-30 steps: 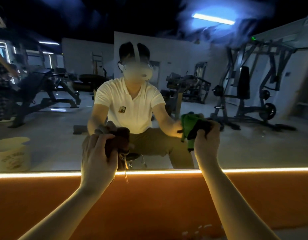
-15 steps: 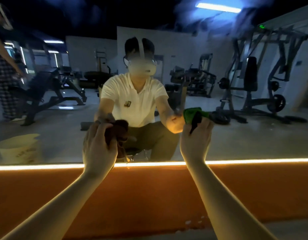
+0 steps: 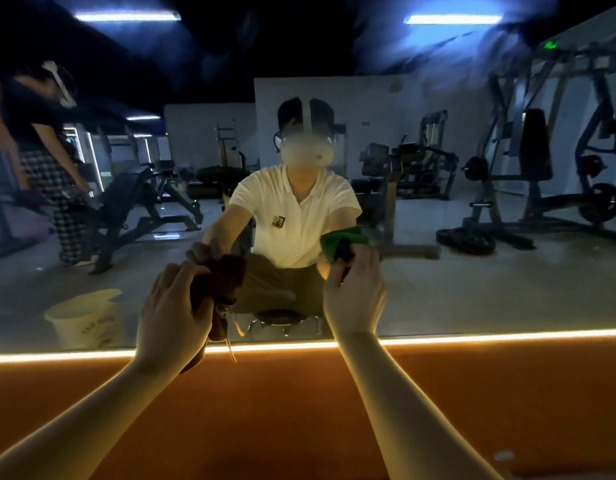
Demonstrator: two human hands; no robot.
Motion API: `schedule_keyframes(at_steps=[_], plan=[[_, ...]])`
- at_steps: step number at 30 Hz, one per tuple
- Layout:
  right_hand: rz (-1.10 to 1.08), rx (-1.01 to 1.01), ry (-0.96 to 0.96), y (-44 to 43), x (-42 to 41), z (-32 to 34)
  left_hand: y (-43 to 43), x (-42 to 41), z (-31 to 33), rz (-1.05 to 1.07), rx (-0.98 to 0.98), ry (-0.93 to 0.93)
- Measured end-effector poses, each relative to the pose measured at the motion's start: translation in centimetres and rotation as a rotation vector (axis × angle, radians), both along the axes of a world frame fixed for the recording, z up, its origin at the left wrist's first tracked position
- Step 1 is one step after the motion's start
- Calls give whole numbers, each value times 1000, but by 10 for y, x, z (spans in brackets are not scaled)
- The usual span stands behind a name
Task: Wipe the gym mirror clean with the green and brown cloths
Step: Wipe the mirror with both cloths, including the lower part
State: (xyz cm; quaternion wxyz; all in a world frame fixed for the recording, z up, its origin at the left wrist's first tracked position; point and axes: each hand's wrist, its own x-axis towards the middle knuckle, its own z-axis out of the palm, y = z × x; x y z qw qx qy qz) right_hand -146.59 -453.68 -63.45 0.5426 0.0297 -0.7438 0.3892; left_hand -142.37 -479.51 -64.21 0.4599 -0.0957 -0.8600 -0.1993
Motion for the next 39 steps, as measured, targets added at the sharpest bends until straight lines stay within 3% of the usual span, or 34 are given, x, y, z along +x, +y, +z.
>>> schedule_keyframes(at_steps=[4,7,9,11,14,17,19,21,24,26,28,30,32,34,37,39], plan=[[114,177,-34,-66,4,-1,-23,-2,-5,-2,27,8],[228,490,-62,-121,9,-8,-42,-4,-10,26,60,13],[202,682,-6,-131,6,-14,-53,-6,-13,49,75,11],[161,750,23,-109,3,-15,-61,-11,-16,54,86,9],[18,588,-8,-38,-2,-17,-58,-21,-18,41,98,31],[-242,163,-109,38,2,-24,-54,-30,-17,25,75,67],[-345,-31,-196,49,3,-28,-55,-33,-17,13,50,83],[-321,-40,-192,17,2,-30,-57,-33,-16,-7,34,92],[-116,214,-92,-73,5,-38,-66,-32,-20,-33,-17,92],[45,482,-132,-126,10,-46,-75,-33,-23,-43,-84,110],[123,728,-129,-146,12,-53,-82,-33,-25,-39,-147,127],[96,792,-85,-130,9,-47,-85,-34,-25,-24,-177,149],[0,702,-26,-90,6,-39,-87,-37,-26,-28,-211,186],[-193,487,-6,-39,6,-32,-90,-40,-27,-36,-263,224],[-426,6,-185,9,9,-28,-93,-42,-28,-48,-310,232],[-438,-121,-225,-5,9,-26,-94,-41,-26,-54,-317,209]])
